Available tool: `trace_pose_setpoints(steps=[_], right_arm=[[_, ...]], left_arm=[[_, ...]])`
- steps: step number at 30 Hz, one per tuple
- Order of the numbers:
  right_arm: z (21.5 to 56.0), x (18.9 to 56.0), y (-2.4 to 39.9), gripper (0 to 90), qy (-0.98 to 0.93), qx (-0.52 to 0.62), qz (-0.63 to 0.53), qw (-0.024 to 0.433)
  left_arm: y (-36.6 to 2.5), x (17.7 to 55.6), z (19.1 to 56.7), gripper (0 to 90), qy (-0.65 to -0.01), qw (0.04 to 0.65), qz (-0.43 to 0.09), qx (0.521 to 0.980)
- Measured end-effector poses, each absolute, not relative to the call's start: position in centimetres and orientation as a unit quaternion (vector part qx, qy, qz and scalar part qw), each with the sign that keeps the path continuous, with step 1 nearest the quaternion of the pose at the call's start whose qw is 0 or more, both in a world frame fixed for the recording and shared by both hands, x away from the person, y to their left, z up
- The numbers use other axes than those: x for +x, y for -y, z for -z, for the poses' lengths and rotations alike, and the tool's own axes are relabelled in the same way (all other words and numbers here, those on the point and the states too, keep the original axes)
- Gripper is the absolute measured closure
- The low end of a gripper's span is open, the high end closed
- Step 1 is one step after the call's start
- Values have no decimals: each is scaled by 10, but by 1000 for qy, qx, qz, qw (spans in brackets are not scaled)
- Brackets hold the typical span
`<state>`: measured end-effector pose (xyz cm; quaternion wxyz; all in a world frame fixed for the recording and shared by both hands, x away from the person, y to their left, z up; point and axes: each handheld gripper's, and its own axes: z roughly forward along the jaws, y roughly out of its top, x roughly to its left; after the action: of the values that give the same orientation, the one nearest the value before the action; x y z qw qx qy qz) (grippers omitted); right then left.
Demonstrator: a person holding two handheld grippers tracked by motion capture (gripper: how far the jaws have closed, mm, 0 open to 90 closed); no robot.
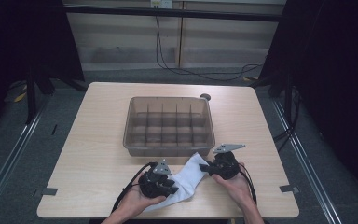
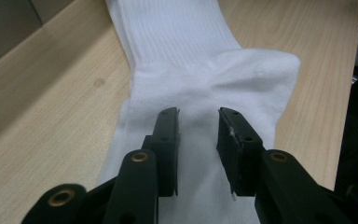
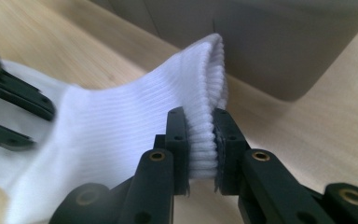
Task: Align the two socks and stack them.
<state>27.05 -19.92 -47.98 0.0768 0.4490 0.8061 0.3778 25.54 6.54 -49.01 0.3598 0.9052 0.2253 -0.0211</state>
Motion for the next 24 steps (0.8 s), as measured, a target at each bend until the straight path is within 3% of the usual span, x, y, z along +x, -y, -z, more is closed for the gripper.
trace_pose_setpoints(steps=[7,13,18,24], right_arm=[[453,266,202,797,-801,435,-401,93],[451,264,198,797,-803,428,-404,91],[445,259,197,797,-803,421,-410,96],[437,255,190,797,-808,406,-416,97]], left_arm=[[-63,255,489,669,-228,357,29,905],[-63,254,486,645,-232,352,43,906],[-56,256,477,647,-228,385,47,893],[-38,265,492,667,-244,376,32,894]])
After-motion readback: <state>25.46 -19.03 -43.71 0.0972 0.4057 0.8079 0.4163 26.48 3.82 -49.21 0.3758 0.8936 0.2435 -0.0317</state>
